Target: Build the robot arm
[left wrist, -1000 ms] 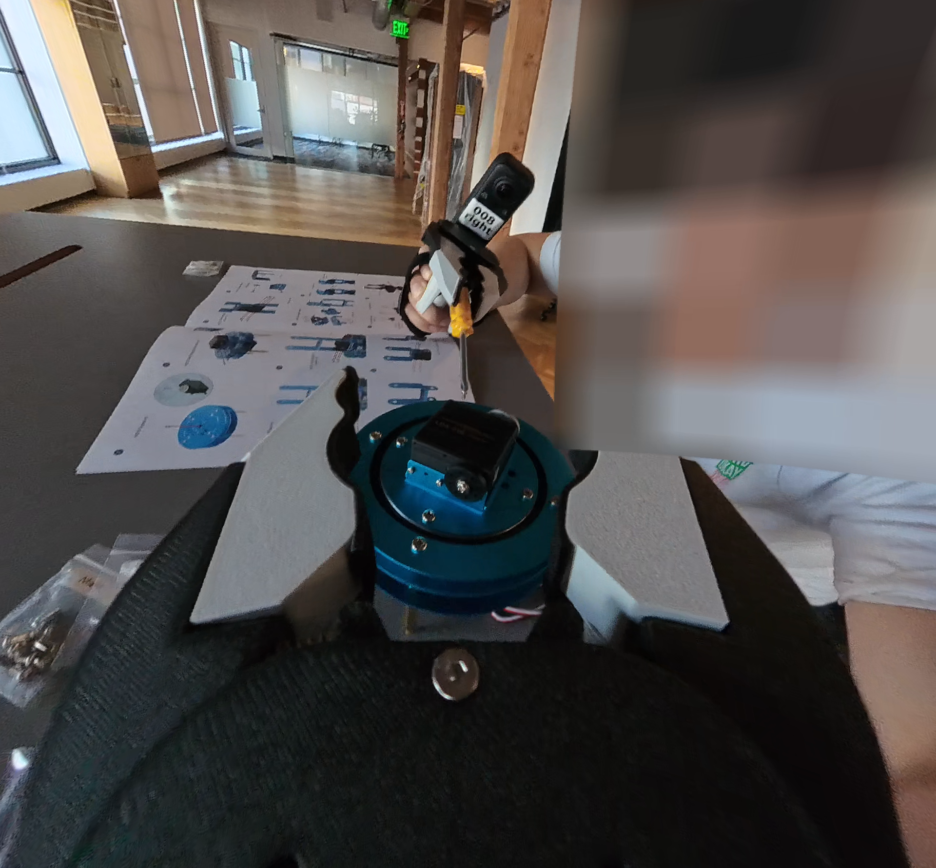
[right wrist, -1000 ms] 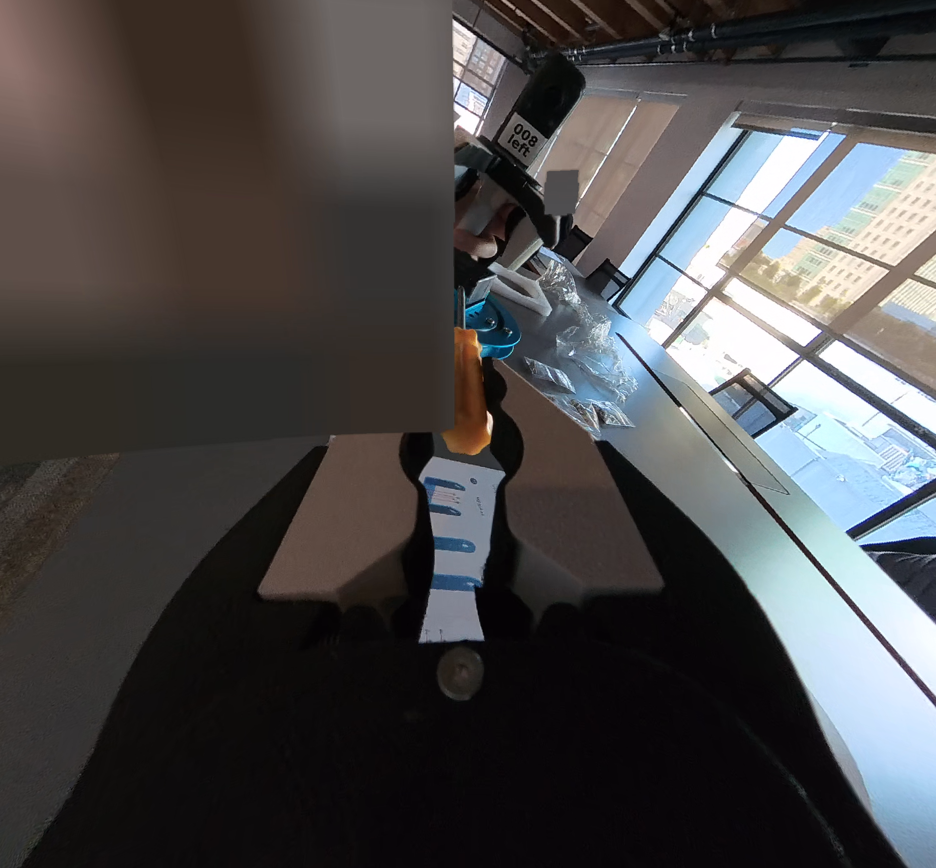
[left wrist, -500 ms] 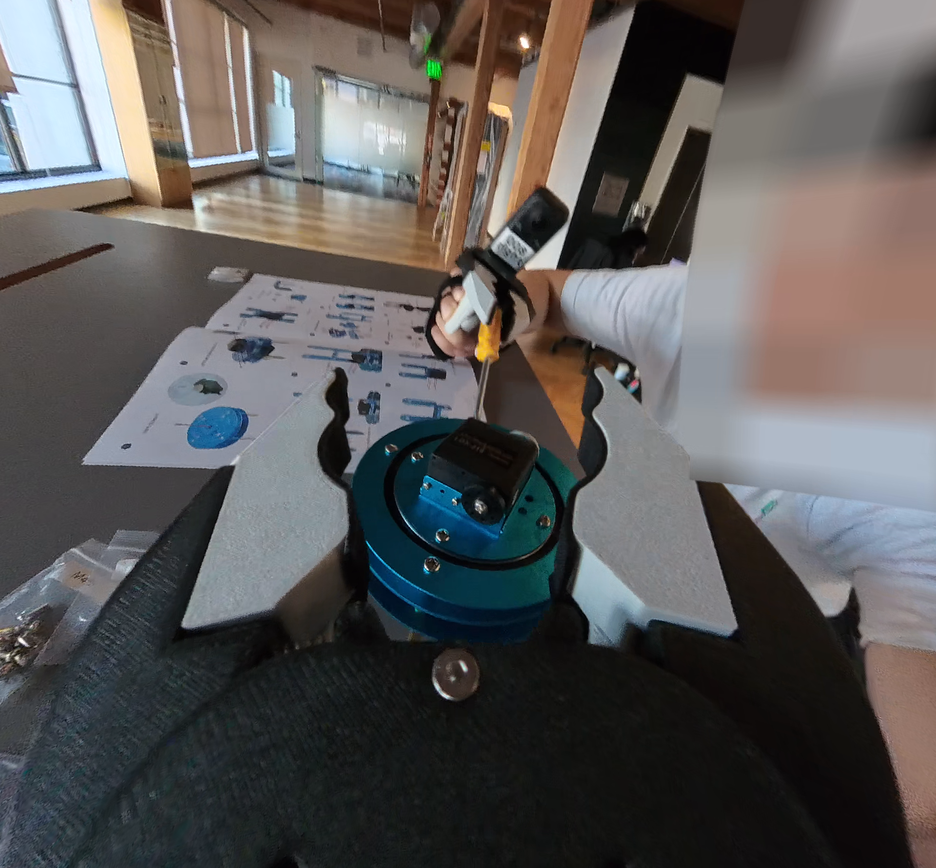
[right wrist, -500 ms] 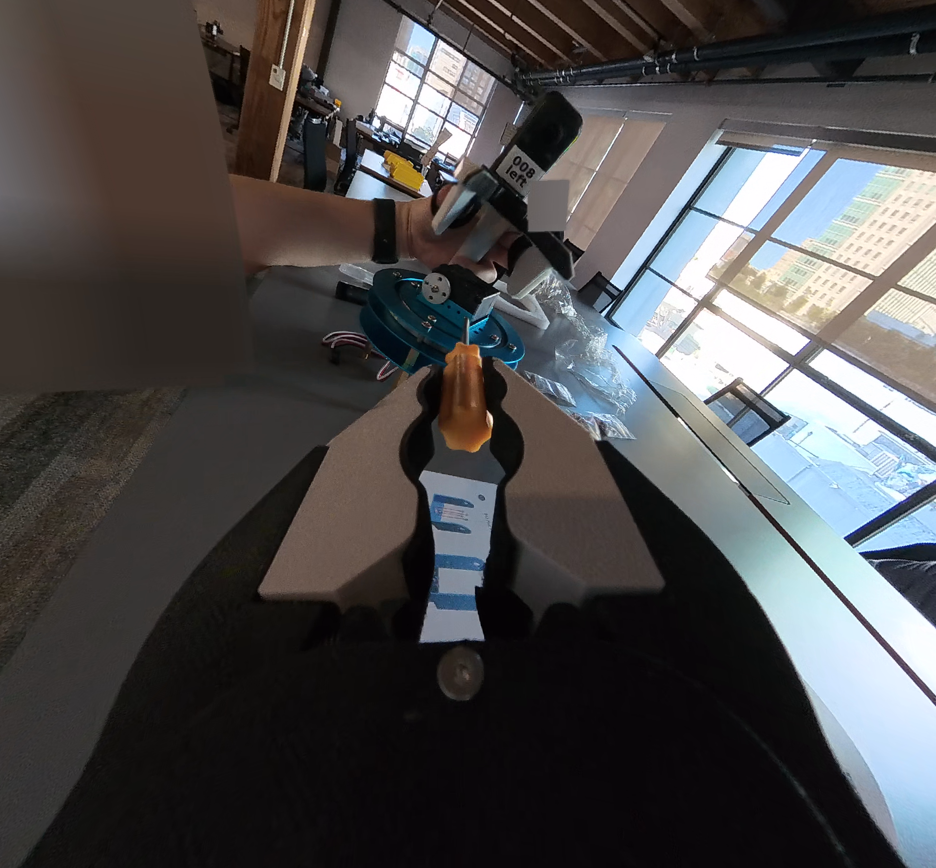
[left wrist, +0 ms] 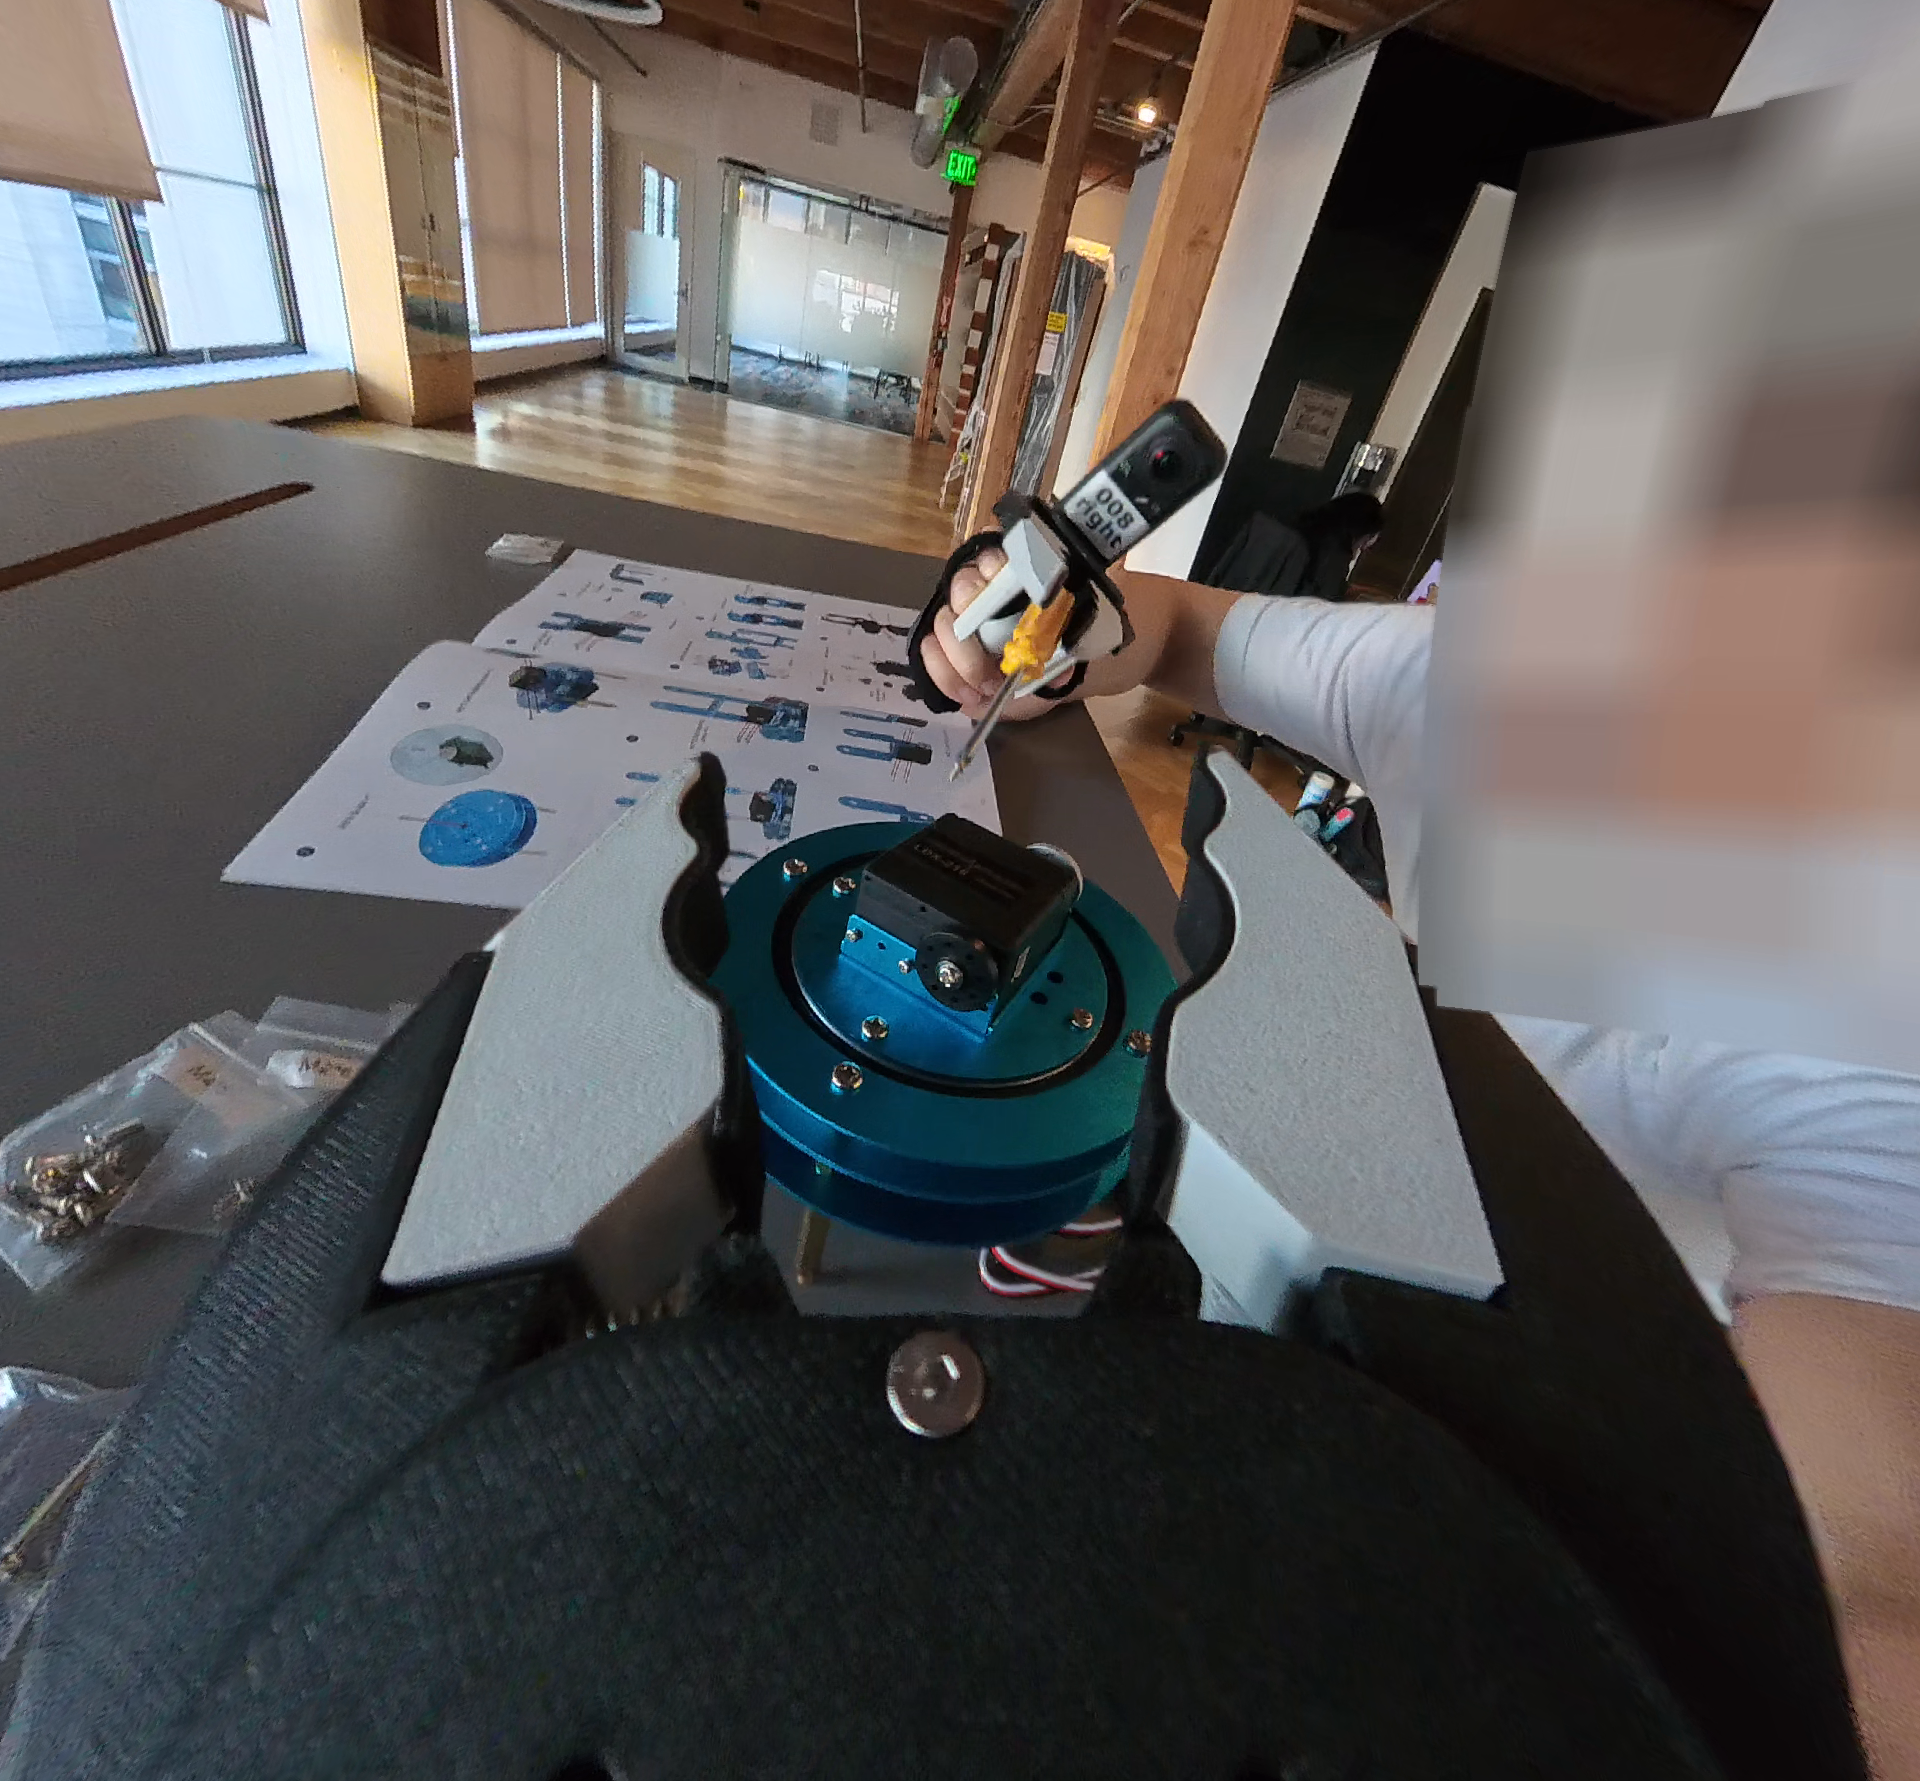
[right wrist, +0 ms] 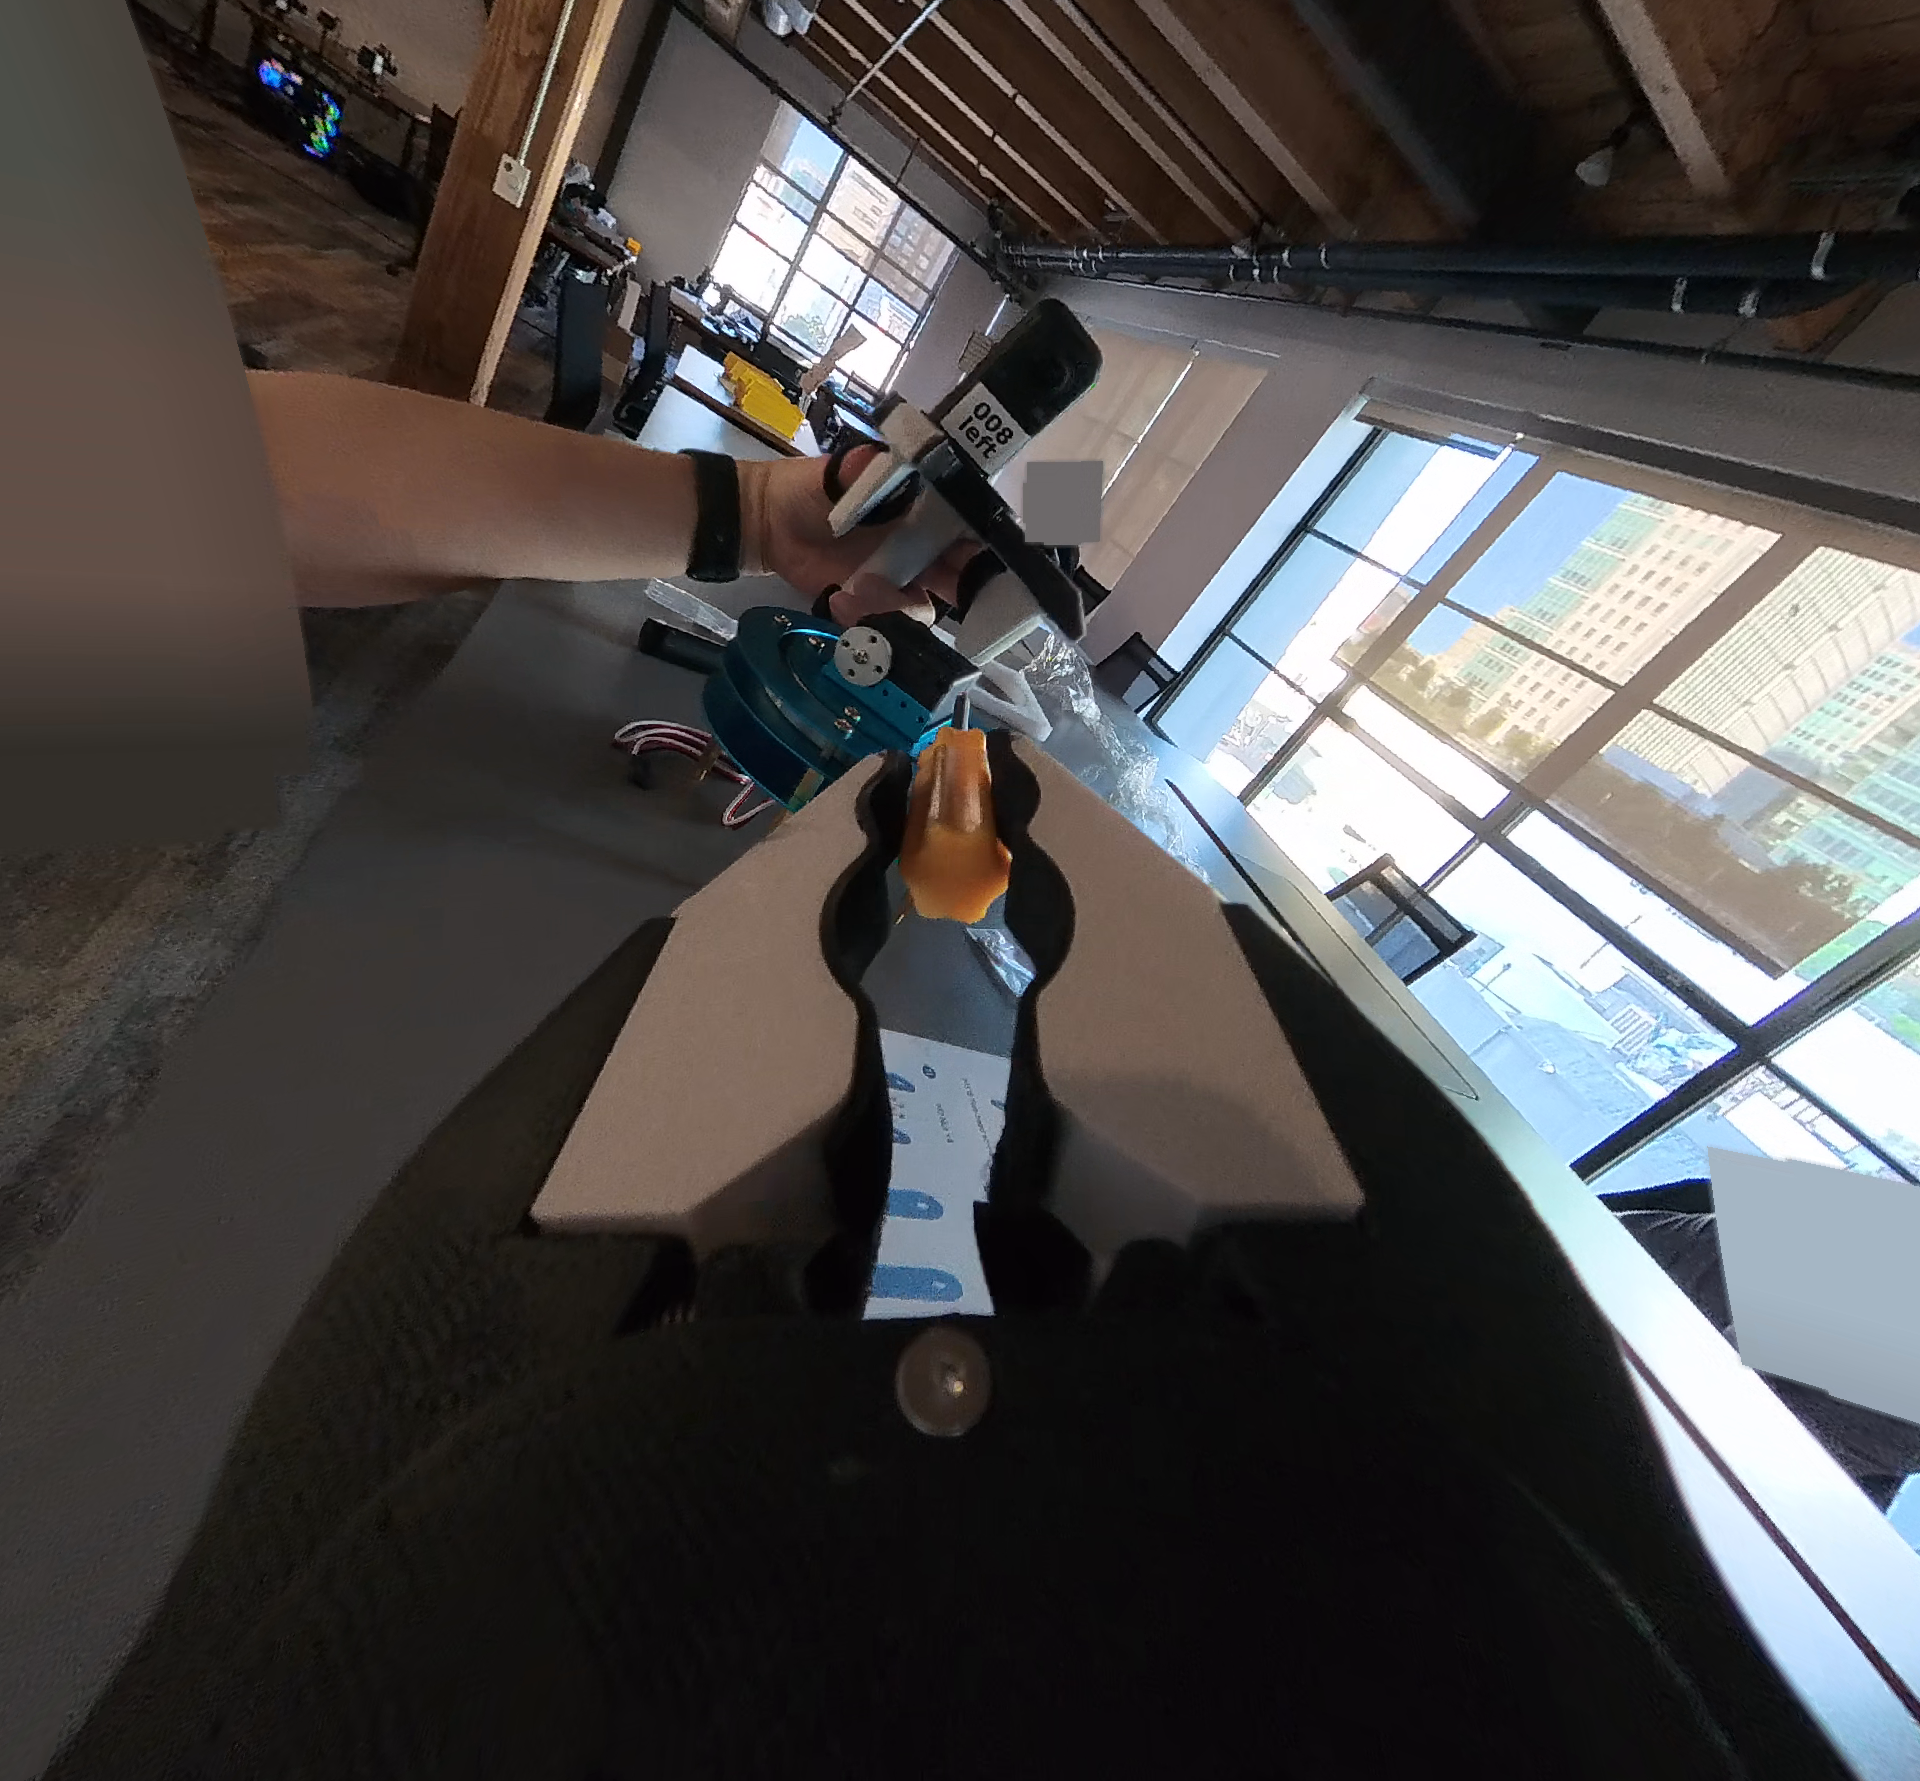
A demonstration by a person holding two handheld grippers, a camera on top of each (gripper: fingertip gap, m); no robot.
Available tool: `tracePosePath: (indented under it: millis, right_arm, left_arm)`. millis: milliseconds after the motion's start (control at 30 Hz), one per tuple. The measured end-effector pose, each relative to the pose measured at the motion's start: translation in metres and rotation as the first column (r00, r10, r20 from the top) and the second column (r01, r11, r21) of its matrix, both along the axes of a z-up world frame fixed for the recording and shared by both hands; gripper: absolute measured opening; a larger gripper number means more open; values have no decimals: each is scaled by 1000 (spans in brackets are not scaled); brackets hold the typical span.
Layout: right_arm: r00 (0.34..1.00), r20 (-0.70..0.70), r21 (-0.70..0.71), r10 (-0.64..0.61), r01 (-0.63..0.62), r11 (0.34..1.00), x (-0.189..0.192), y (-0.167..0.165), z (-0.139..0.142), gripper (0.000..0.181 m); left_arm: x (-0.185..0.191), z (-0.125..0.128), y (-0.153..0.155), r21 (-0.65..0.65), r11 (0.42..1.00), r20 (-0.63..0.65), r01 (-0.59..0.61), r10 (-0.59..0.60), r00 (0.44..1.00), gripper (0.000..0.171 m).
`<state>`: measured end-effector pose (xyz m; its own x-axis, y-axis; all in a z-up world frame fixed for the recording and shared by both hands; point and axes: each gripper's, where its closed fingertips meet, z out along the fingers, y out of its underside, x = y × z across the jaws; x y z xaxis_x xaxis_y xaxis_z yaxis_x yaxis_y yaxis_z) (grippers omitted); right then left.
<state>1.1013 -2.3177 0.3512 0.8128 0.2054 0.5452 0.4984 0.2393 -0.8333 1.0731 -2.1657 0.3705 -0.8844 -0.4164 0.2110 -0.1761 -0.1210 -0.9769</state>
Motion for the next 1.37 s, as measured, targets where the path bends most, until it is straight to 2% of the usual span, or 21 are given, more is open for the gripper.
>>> tracePosePath:
  millis: [67, 233, 400, 533, 833, 1067, 1200, 1367]
  right_arm:
    - [999, 32, -4, 10, -10, 1000, -5, 0, -3, 15]
    - [994, 104, 2, 19, -19, 1000, -12, 0, -9, 15]
    - [986, 164, 41, 21, -28, 999, -14, -2, -2, 15]
    - [968, 249, 53, 35, -49, 997, -17, -5, 0, 15]
    - [936, 347, 74, 52, -82, 994, -19, -1, 0, 15]
    - [923, 381, 81, 58, -96, 992, -22, 0, -16, 14]
    - [918, 395, 123, 28, -83, 989, -23, -1, -13, 15]
    - [898, 441, 129, 11, -76, 989, -23, 1, -21, 15]
  left_arm:
    - [3, 1, 3, -19, 1000, 2, -11, 11, 1000, 86]
    - [5, -13, 7, -23, 1000, -96, 16, -19, 995, 84]
    - [4, -19, 8, -2, 1000, -125, 31, -30, 992, 83]
    - [3, -19, 11, 1, 1000, -123, 26, -26, 992, 82]
    - [6, -19, 17, -4, 1000, -127, -5, 4, 992, 80]
    - [8, -26, 16, 3, 1000, -160, -2, 3, 987, 80]
    - [8, -26, 18, -4, 1000, -157, -10, 10, 988, 79]
    - [6, -32, 12, 3, 1000, -188, 30, -29, 982, 76]
